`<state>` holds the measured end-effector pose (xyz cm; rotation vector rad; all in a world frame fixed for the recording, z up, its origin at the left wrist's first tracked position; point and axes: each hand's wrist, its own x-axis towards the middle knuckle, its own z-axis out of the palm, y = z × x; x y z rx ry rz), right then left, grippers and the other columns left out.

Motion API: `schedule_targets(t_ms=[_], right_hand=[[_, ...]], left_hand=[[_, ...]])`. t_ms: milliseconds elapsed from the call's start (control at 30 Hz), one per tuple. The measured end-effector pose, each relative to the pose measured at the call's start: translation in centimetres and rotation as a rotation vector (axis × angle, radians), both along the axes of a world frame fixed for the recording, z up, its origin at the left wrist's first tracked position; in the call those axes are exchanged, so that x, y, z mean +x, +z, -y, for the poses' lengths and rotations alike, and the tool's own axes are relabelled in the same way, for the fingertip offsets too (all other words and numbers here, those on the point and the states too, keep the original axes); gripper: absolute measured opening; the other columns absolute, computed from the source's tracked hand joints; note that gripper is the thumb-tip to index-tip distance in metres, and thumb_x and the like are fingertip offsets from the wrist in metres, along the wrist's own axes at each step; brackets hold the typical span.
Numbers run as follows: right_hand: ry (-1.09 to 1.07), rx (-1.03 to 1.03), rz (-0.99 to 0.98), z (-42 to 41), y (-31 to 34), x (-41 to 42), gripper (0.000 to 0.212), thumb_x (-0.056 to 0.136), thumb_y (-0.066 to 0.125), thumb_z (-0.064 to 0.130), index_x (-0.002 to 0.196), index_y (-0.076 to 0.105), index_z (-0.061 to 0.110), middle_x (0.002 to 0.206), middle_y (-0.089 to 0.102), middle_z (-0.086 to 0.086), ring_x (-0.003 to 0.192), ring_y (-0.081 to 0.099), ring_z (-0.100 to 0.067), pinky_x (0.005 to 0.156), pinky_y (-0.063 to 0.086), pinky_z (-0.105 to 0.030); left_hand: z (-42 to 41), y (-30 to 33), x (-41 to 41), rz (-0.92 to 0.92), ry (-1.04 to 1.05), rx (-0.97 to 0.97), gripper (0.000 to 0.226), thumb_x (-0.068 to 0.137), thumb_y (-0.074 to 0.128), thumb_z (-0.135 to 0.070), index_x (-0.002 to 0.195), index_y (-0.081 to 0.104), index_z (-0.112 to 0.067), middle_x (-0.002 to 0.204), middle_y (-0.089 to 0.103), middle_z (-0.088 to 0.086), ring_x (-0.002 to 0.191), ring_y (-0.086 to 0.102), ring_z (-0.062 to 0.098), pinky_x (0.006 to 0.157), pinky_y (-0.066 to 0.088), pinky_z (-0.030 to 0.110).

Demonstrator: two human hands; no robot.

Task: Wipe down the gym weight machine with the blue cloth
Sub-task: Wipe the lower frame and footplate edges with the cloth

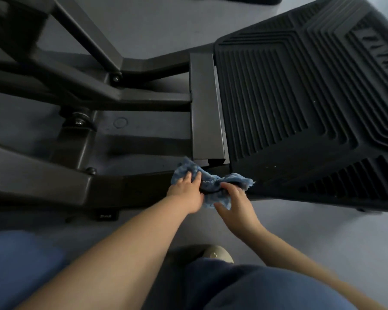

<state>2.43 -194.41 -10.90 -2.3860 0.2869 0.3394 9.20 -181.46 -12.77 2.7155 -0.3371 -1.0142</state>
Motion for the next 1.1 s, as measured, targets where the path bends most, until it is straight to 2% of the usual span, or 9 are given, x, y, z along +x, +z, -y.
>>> schedule_targets(t_ms=[133,233,400,533,700,767,867,1033,1100], right_hand=[[0.315,-0.264,-0.157,-0.1,0.4,1.7,0.054,0.095,0.049,0.023,0.145,0.031,0.013,0.155,0.017,-0.008,0.134,0.034,-0.031,0.106,0.032,-0.035],[0.387,-0.408,-0.177,-0.3,0.7,3.0,0.048,0.097,0.042,0.023,0.143,0.033,0.011,0.155,0.017,-0.011,0.136,0.029,-0.032,0.109,0.03,-0.041],[0.407,-0.432,-0.189,-0.7,0.6,3.1,0.042,0.097,0.037,0.019,0.138,0.04,0.01,0.153,0.021,-0.01,0.136,0.03,-0.03,0.109,0.031,-0.039],[0.483,-0.466,-0.175,-0.9,0.4,4.0,0.046,0.099,0.036,0.019,0.144,0.032,0.013,0.156,0.015,-0.007,0.138,0.027,-0.029,0.11,0.028,-0.037],[0.61,-0.495,-0.165,-1.1,-0.1,5.4,0.054,0.099,0.039,0.019,0.149,0.02,0.019,0.158,0.007,-0.003,0.143,0.018,-0.022,0.113,0.021,-0.032],[0.665,-0.529,-0.164,-0.9,-0.1,5.9,0.06,0.098,0.04,0.019,0.15,0.013,0.019,0.159,0.003,-0.004,0.145,0.012,-0.02,0.114,0.018,-0.031],[0.798,-0.683,-0.157,-0.8,0.4,6.0,0.069,0.097,0.043,0.025,0.151,0.001,0.02,0.158,0.001,-0.009,0.145,0.01,-0.022,0.115,0.018,-0.032],[0.917,-0.81,-0.234,-0.6,1.6,5.8,0.079,0.095,0.046,0.031,0.15,-0.01,0.02,0.157,-0.009,-0.017,0.145,-0.001,-0.034,0.117,0.006,-0.042],[0.91,-0.823,-0.216,-0.5,1.2,5.7,0.087,0.089,0.057,0.039,0.151,-0.001,0.02,0.155,-0.005,-0.025,0.143,0.002,-0.043,0.115,0.009,-0.049]], left_hand=[[-0.7,1.8,0.0,-0.064,0.043,-0.091,0.068,0.098,0.039,-0.029,0.15,-0.004,-0.021,0.159,0.001,0.003,0.144,0.013,0.029,0.114,0.024,0.042],[-0.9,2.3,-0.3,-0.048,0.035,-0.102,0.067,0.099,0.038,-0.029,0.15,-0.002,-0.017,0.159,0.0,0.005,0.145,0.008,0.028,0.115,0.021,0.041],[-1.2,2.2,-1.9,-0.083,0.095,-0.117,0.065,0.099,0.038,-0.029,0.151,0.001,-0.018,0.158,-0.003,0.004,0.145,0.006,0.027,0.116,0.02,0.041],[-1.8,1.2,-0.4,0.028,0.067,-0.133,0.061,0.101,0.033,-0.031,0.151,0.001,-0.015,0.158,-0.004,0.005,0.146,0.002,0.023,0.116,0.013,0.037],[-1.4,-1.5,1.9,-0.015,0.04,-0.079,0.07,0.099,0.03,-0.046,0.15,0.0,-0.008,0.158,-0.003,0.013,0.145,0.001,0.026,0.118,0.005,0.038],[-1.7,-2.0,4.1,-0.007,0.0,-0.079,0.074,0.094,0.04,-0.052,0.148,0.015,-0.007,0.155,0.015,0.015,0.143,0.017,0.029,0.115,0.017,0.037],[-2.5,-2.3,7.7,-0.13,-0.047,-0.136,0.068,0.083,0.057,-0.058,0.13,0.046,-0.011,0.135,0.049,0.012,0.121,0.048,0.029,0.097,0.039,0.032],[-2.5,-2.8,11.5,-0.344,-0.129,-0.14,0.066,0.074,0.068,-0.057,0.127,0.055,-0.02,0.117,0.061,0.0,0.102,0.057,0.018,0.085,0.044,0.027],[-2.0,-3.2,12.5,-0.413,-0.108,-0.12,0.064,0.072,0.071,-0.056,0.12,0.059,-0.015,0.108,0.061,-0.002,0.1,0.057,0.017,0.085,0.044,0.027]])
